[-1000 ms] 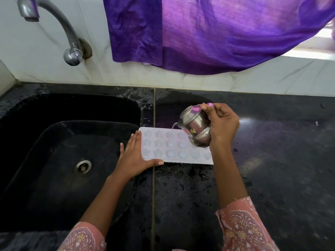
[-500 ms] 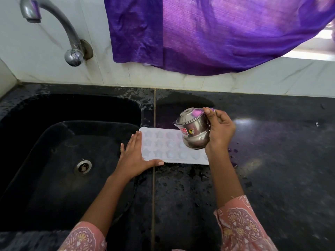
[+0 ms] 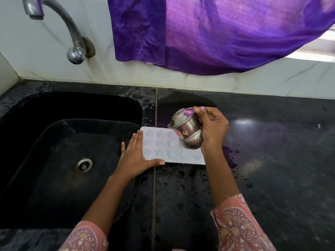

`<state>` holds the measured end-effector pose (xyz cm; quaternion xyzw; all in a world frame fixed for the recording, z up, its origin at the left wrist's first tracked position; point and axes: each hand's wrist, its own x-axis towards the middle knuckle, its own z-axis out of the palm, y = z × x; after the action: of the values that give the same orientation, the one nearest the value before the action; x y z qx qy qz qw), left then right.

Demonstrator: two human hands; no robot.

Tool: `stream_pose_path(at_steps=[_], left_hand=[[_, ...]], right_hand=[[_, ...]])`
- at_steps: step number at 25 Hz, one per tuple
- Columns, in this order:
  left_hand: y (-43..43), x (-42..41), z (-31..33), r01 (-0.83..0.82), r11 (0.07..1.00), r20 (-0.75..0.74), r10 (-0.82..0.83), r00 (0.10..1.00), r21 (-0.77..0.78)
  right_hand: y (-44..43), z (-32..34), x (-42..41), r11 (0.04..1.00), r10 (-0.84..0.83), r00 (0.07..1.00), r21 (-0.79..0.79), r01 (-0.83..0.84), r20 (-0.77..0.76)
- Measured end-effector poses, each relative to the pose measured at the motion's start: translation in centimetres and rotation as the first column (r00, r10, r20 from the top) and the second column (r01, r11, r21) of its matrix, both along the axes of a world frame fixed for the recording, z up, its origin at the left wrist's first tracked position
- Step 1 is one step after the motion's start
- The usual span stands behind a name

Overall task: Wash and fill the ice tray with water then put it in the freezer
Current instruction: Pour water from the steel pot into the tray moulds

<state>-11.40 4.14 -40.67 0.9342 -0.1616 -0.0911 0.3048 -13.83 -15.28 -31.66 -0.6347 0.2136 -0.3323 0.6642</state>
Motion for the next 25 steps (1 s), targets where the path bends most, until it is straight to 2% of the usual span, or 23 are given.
stream_pose_path(at_steps=[14,25], left_hand=[[0.1,0.0,-0.2,0.004,0.999,0.002,-0.004,1.000,-0.033],[0.1,0.0,-0.3,0.004,0.999,0.005,-0.004,1.000,-0.034]], right_hand=[[0.4,0.6,0.5,0.981,0.007,0.999,-0.191,-0.014,-0.040],[0.5,1.4,0.5,0.976,0.002,1.000,-0.216,-0.005,-0.015]])
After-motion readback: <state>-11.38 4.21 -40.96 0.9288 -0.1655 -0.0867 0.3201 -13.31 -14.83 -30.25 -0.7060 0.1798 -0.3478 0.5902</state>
